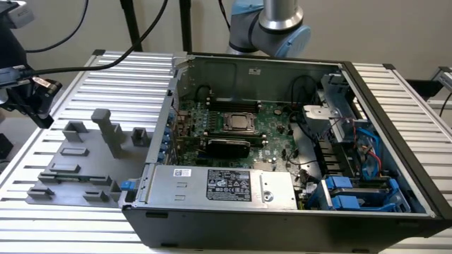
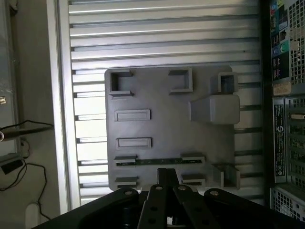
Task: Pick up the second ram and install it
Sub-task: 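Reach for the second ram, then pick up the second ram and move it above second insertion slot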
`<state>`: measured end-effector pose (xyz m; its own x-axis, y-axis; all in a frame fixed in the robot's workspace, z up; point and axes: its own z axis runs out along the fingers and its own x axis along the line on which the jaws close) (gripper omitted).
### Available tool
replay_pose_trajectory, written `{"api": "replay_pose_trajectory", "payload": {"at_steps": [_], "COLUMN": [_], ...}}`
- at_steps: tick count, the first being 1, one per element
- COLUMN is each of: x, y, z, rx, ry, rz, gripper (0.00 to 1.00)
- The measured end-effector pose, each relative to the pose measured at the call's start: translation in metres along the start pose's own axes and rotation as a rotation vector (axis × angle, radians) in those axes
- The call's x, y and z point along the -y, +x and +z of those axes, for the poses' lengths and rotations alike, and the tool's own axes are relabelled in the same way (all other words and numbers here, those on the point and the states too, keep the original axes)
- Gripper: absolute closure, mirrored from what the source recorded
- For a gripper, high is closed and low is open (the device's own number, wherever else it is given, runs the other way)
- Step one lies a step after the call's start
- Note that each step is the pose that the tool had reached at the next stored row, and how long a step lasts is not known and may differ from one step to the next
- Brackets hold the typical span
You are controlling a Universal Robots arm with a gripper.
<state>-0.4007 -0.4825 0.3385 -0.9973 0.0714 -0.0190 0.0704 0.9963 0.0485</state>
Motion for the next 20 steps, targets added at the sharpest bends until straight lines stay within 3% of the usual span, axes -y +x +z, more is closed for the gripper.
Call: {"api": "replay_pose_trajectory", "payload": {"at_steps": [14, 20], "x": [0.0002, 0.0002], "y": [0.0000, 0.0000], "z": [0.0000, 0.0011], "rx": [-0.0001, -0.0045], "ry": [0.0004, -0.0014], "rz": [-0.001, -0.095], "gripper": [0.89, 0.89]}}
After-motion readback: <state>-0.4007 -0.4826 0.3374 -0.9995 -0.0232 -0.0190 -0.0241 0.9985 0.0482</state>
